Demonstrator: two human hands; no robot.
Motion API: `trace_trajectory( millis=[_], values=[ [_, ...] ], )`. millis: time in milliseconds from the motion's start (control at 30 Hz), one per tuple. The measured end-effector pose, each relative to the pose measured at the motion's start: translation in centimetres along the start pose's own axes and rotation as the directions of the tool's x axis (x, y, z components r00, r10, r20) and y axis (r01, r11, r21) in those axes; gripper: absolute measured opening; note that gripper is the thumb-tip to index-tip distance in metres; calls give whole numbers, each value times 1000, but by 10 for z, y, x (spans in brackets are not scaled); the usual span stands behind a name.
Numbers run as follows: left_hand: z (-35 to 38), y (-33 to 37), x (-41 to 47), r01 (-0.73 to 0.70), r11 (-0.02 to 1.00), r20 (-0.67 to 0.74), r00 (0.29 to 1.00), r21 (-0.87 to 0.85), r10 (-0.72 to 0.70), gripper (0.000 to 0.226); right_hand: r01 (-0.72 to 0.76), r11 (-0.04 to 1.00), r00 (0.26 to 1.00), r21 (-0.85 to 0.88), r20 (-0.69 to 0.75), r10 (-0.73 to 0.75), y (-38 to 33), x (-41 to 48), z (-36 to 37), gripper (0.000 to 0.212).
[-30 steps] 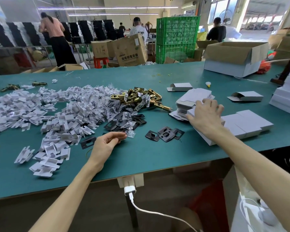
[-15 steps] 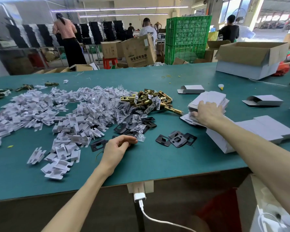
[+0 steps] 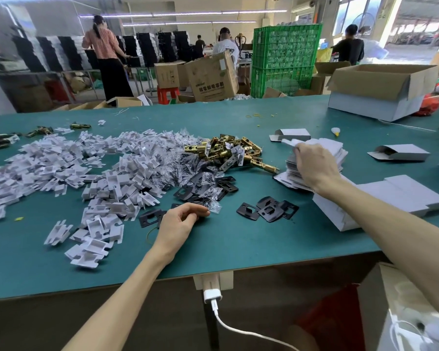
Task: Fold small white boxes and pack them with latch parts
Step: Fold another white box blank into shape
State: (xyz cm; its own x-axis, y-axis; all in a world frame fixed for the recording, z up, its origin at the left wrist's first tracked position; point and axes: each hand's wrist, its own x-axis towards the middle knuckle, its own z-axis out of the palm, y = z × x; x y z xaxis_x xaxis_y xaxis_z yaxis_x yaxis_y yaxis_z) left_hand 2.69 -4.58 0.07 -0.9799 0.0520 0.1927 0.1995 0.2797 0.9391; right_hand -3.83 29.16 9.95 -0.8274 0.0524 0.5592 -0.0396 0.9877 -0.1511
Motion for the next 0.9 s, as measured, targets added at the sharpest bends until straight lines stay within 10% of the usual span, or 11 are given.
trace_trajectory(
  millis=[133, 267, 433, 533, 900],
  values=[
    [1, 3, -1, -4, 1000, -8, 1000, 8, 5, 34, 47, 913, 989, 404, -146, 13, -32, -8, -15, 30],
    [1, 6, -4, -2, 1000, -8, 1000, 4, 2, 31, -146, 673, 980, 725, 11, 201, -74, -20, -13, 39],
    [1, 11, -6, 3, 998, -19, 1000, -69, -4, 22, -532, 6, 818, 847, 512, 262, -119, -59, 14, 24],
    [1, 12, -5, 49, 994, -53, 997, -94, -54, 31, -620, -211, 732, 756, 654, 192, -141, -85, 30, 19],
    [-14, 8, -4, 98, 873, -1, 994, -478, -112, 75, -636, -271, 717, 722, 683, 139, -156, -118, 53, 42]
  ],
)
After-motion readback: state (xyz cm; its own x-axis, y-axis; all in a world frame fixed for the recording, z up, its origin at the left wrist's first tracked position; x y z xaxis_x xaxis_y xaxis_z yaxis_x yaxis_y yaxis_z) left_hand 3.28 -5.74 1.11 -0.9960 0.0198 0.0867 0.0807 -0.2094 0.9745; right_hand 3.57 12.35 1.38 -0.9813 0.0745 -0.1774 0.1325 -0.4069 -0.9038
